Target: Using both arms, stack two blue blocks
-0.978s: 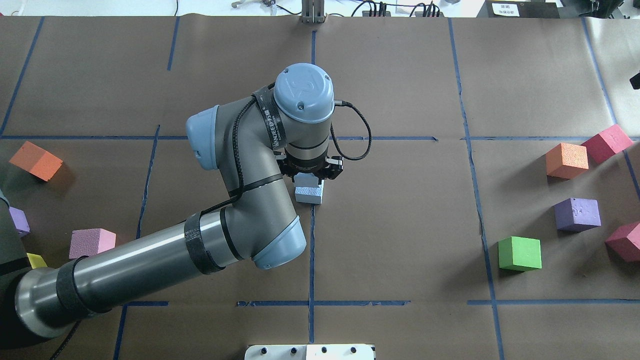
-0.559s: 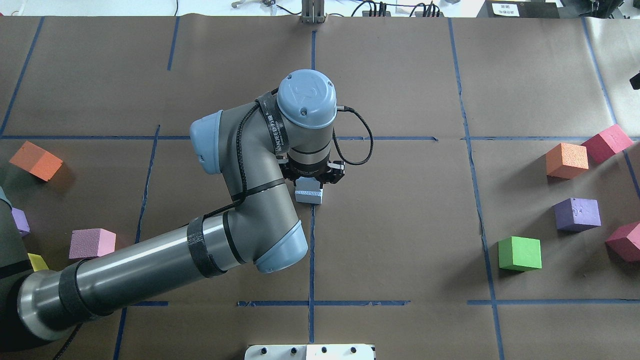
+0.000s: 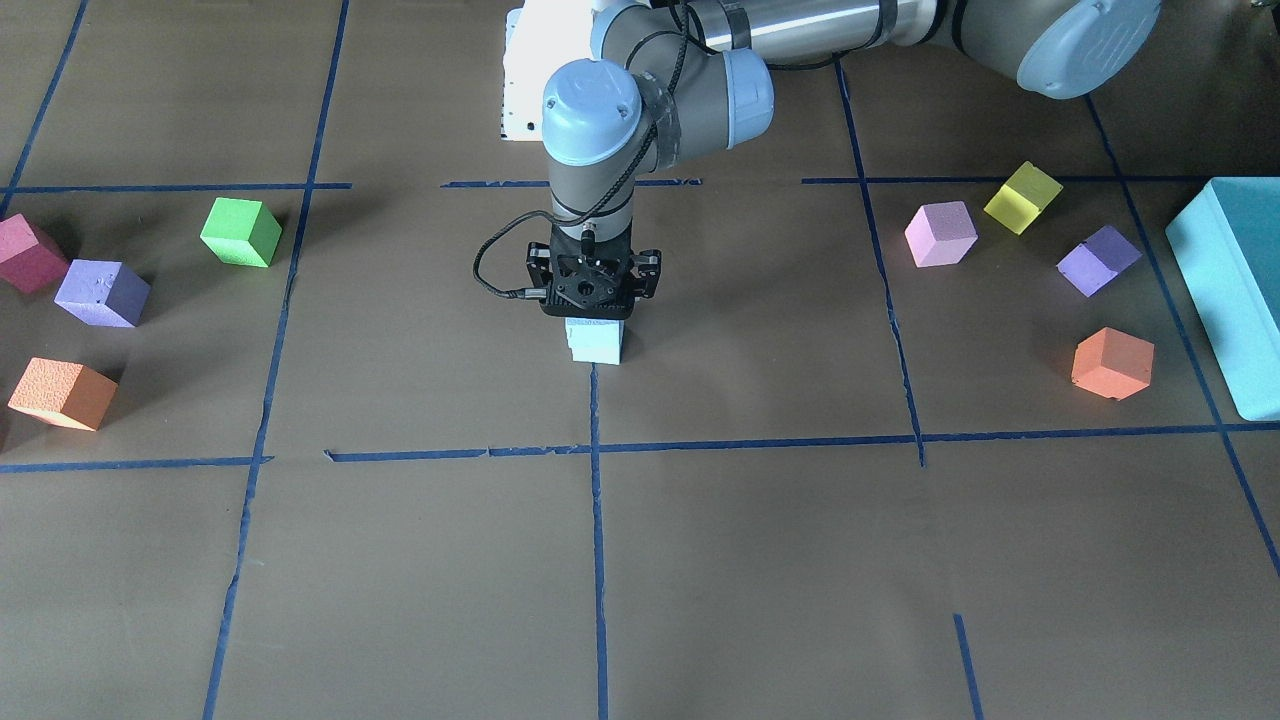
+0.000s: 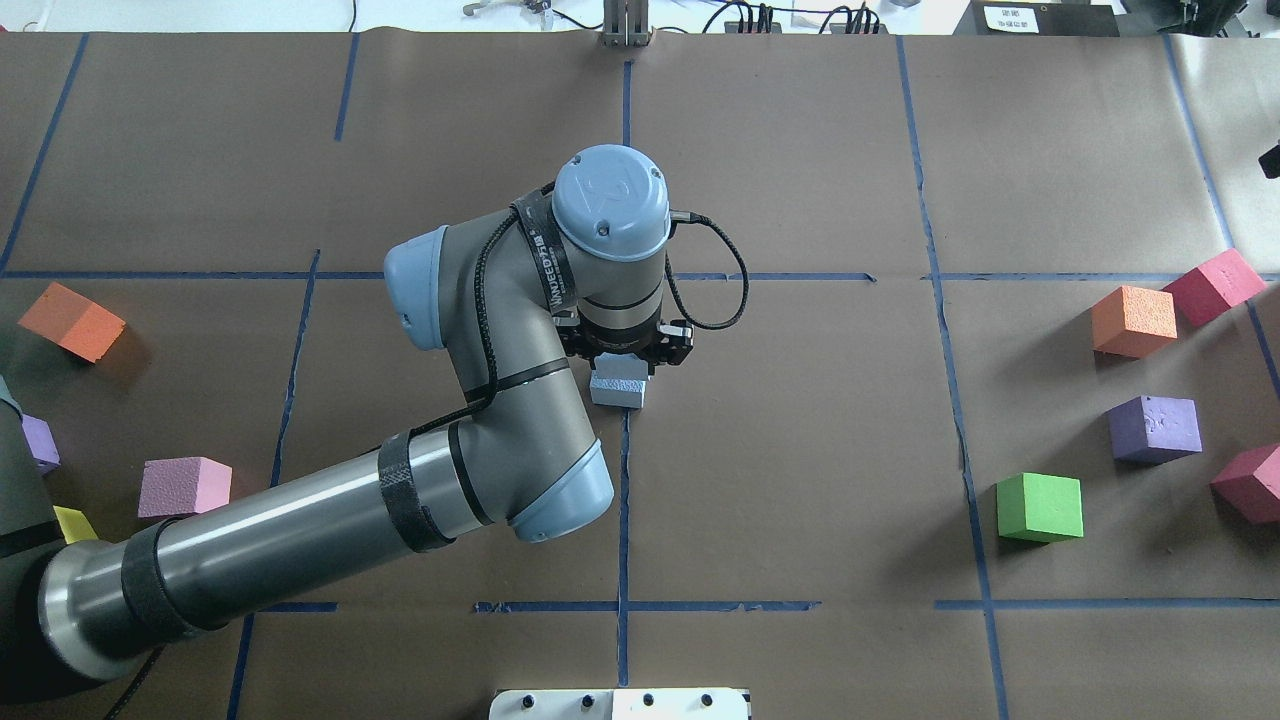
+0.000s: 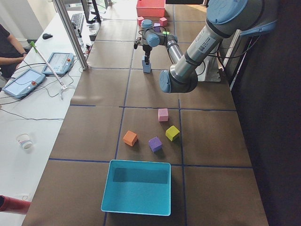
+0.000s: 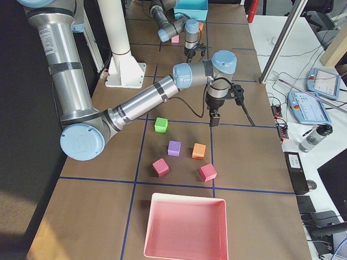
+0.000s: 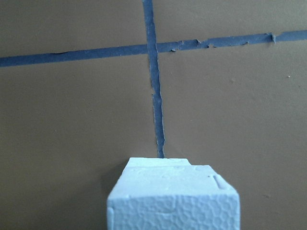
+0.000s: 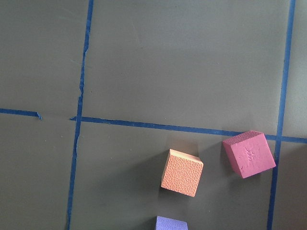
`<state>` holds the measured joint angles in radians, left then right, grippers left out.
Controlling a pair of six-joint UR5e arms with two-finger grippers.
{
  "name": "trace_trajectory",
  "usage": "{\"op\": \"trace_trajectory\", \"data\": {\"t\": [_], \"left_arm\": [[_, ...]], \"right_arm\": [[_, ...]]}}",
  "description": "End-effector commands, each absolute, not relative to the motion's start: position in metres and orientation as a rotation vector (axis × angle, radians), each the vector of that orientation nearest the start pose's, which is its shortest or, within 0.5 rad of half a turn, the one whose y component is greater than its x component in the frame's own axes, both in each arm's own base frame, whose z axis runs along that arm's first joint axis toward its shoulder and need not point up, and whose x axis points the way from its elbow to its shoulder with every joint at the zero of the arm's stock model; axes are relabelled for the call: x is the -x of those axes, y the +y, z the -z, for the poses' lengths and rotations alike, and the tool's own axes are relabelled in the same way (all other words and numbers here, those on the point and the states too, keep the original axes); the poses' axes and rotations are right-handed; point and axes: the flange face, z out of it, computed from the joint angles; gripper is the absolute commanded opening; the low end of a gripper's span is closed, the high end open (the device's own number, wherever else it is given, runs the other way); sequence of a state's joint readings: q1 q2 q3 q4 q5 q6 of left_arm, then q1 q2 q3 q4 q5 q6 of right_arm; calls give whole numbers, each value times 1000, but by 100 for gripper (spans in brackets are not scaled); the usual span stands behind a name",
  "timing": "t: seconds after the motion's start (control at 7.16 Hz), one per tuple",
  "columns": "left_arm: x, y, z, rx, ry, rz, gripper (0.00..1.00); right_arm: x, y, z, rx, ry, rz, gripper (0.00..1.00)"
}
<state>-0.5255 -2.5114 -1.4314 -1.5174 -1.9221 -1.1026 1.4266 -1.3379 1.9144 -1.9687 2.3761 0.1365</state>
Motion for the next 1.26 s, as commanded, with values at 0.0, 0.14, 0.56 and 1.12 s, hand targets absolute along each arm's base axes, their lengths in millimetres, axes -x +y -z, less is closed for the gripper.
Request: {"op": "trace_trajectory", "data": {"t": [0.0,0.14,0.56,1.12], "left_arm": [[-599,-465,-133,-58,804,-70,100],[-596,-465,-131,-58,809,-67,100],[-528,-458,-82,-19,859,-51,100],[-349,-474,-162,-142,853,-94,100]], "right_arm": [[16,-541,-412,-56,-819,79,100],[16,-541,-412,-56,-819,79,100],[17,-542,-411,-60,-819,87,100],[-20,-532,-507,-59,-843,106,100]]}}
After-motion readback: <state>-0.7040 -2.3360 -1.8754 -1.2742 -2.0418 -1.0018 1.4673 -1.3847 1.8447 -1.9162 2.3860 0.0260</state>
